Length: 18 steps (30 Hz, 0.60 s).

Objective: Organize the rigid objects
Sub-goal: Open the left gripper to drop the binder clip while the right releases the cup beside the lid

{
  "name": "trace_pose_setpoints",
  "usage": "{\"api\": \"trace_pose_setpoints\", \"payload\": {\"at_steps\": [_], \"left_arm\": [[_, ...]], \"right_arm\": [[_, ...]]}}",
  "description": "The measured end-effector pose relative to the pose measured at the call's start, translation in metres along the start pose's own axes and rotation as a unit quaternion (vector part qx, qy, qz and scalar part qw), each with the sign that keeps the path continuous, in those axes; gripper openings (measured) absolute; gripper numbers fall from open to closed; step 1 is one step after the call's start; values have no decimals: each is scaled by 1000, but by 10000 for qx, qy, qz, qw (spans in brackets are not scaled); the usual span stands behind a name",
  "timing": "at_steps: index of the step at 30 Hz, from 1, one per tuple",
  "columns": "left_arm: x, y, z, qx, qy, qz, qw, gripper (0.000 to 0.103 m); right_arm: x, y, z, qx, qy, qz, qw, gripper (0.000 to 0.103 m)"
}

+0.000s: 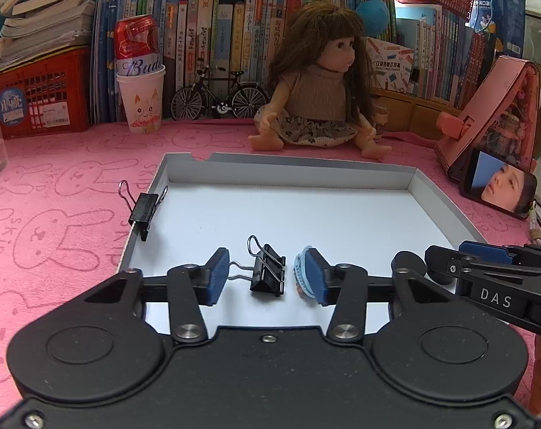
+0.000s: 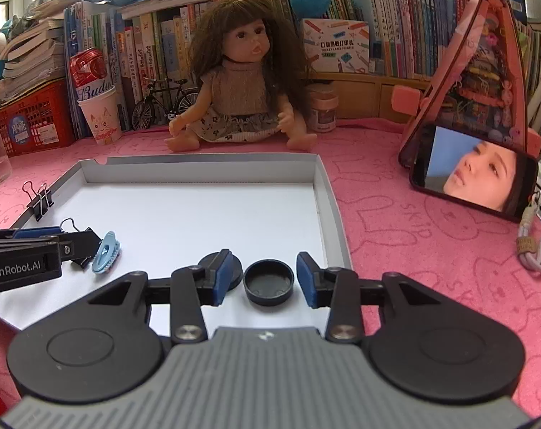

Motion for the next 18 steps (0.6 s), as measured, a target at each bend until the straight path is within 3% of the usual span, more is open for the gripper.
{"api": "trace_pose_setpoints", "payload": {"at_steps": [13,18], "left_arm": [[1,-37,-2,-139,-31,-263,9996,75],[0,-54,-5,-269,-40,-347,9990,80]], "right_arm": [[5,-29,6,138,-95,-323,9993,85],[5,-41,5,210,-72,-428,9988,88]]}}
Point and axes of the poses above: each gripper's, at about its wrist camera, not at the fingertips, and y roughly the way its jaws point, z to its left, x to its top, the point moved 7 cm from there along y, roughly the way its jaws point, and after that the axes turned 7 degrees about -y, right-handed, at the moved point
